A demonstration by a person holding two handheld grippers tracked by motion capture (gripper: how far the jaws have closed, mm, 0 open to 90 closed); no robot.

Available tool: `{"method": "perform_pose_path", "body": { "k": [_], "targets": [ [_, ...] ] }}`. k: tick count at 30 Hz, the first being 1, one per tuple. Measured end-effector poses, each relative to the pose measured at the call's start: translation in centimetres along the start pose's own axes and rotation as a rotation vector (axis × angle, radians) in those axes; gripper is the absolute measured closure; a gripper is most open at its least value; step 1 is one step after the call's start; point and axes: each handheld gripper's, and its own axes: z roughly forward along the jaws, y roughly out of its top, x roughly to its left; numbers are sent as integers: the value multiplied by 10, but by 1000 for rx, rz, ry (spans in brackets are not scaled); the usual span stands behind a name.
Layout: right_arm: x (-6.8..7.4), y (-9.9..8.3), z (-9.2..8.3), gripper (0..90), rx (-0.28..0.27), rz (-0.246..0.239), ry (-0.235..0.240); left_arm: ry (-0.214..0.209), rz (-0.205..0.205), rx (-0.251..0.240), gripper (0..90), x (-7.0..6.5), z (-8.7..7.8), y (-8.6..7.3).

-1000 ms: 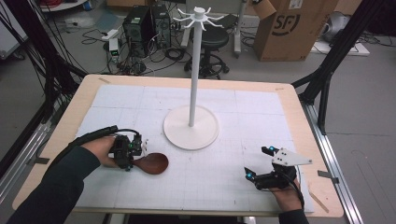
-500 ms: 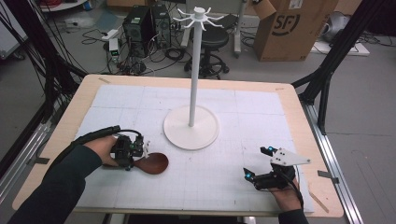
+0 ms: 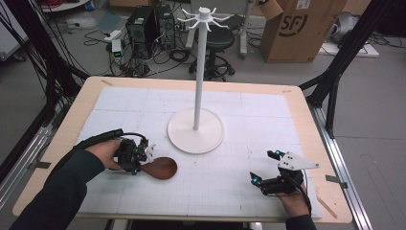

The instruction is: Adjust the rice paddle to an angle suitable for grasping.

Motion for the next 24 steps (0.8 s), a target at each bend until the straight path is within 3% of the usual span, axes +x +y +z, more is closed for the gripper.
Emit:
{"method": "perform_pose_path", "body": {
  "k": [6, 13, 18, 24],
  "targets": [
    [0, 0, 0, 6, -6, -1, -5, 40, 6, -18, 784, -3, -3, 4],
    [0, 0, -1, 6, -7, -1, -5, 33, 13, -67, 784, -4, -8, 13],
    [0, 0, -1, 6, -6, -3, -5, 35, 20, -128, 783, -8, -14, 29],
    [1, 1, -1, 6, -7, -7, -4, 11, 28, -158, 783, -11, -16, 50]
  ]
}}
